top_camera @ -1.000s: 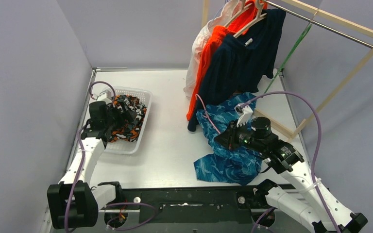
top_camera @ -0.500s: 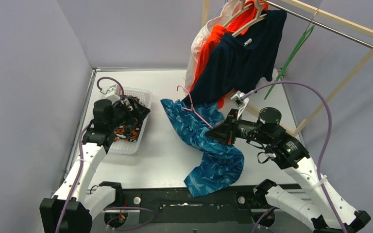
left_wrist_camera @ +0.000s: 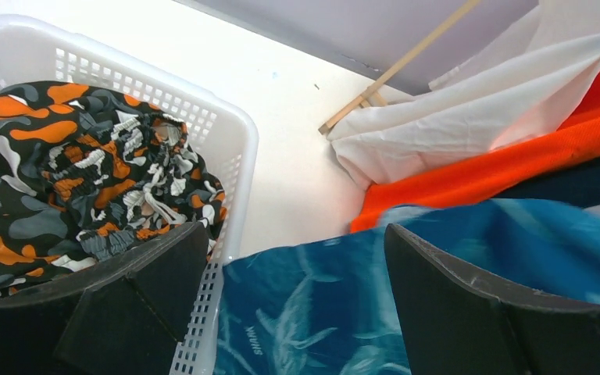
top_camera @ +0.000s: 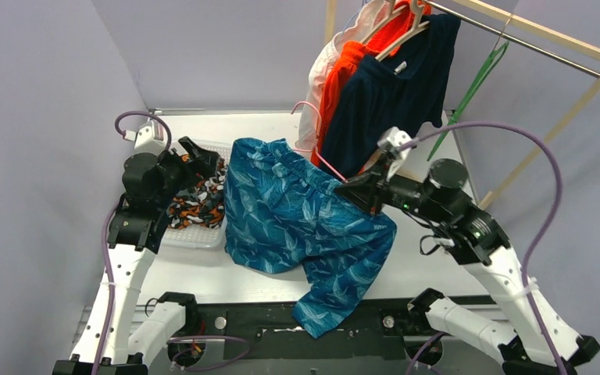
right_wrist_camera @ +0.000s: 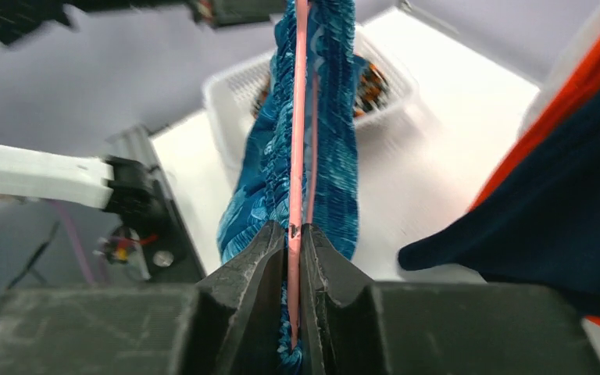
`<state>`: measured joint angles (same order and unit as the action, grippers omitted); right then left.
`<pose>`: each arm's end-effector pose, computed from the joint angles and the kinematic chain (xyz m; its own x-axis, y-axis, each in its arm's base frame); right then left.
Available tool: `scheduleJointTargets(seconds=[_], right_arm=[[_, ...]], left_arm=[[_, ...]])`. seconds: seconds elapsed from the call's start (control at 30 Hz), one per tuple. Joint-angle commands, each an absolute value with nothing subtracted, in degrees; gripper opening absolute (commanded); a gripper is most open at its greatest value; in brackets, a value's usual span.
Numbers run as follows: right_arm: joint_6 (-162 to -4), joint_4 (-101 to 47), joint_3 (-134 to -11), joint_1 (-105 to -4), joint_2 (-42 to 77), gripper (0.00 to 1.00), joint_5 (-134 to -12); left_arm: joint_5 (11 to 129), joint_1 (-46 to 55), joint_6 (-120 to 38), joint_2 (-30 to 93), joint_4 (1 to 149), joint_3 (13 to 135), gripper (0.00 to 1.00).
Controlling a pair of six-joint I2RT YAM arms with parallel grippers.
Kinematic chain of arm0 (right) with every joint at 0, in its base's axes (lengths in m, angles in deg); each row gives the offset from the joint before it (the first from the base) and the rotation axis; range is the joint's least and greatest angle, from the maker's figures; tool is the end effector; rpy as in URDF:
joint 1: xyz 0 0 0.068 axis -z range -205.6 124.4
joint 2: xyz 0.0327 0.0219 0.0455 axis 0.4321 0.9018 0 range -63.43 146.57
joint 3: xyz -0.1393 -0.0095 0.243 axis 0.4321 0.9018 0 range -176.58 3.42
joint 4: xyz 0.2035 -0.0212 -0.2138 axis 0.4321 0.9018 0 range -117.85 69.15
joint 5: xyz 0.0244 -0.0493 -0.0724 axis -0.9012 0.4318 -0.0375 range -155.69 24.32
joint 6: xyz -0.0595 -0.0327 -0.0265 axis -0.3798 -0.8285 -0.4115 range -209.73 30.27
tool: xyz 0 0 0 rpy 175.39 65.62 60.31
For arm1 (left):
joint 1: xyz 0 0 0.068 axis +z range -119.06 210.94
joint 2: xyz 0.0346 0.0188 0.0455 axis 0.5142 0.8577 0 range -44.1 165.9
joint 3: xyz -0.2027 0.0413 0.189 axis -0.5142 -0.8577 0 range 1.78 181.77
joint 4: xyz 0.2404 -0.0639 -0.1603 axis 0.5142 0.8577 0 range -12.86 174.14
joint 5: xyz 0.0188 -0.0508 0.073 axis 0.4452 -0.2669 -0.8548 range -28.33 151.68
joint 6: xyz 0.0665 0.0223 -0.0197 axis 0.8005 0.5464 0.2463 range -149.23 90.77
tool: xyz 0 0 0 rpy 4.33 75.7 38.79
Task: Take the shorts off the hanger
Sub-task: Pick up the hanger from the clothes rod, then remove the shorts from the hanger.
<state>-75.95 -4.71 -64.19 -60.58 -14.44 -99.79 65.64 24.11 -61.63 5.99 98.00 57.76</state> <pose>0.1551 0.1500 0.4556 -0.2847 0.0415 -0.9577 -0.8905 0.3584 0.2802 0.2471 -0.0338 0.3757 -0.3156 -0.5006 -0.8061 0.0188 0.8461 -0.5327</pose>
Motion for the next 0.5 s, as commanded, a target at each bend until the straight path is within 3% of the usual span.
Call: scheduleJointTargets(seconds=[0.0, 0.13, 0.33, 0.47], right_arm=[[-87.81, -0.89, -62.99, -60.85, -6.47, 0.00, -93.24], [-87.85, -2.07, -58.48, -60.97, -2.30, 0.00, -101.43], [-77.76, -24.52, -37.95, -61.12, -11.29, 0.00, -106.19], [-74.60, -28.94, -31.13, -61.41, -16.10, 0.00, -107.88]], left_arm=[[62.70, 23.92, -61.51, 5.35, 99.20, 60.28, 0.84], [65.11, 23.83, -60.53, 4.54, 99.65, 58.58, 0.84], [73.01, 23.78, -67.48, 3.82, 98.95, 51.51, 0.80], [84.50, 23.38, -75.13, 5.00, 90.76, 43.91, 0.75]])
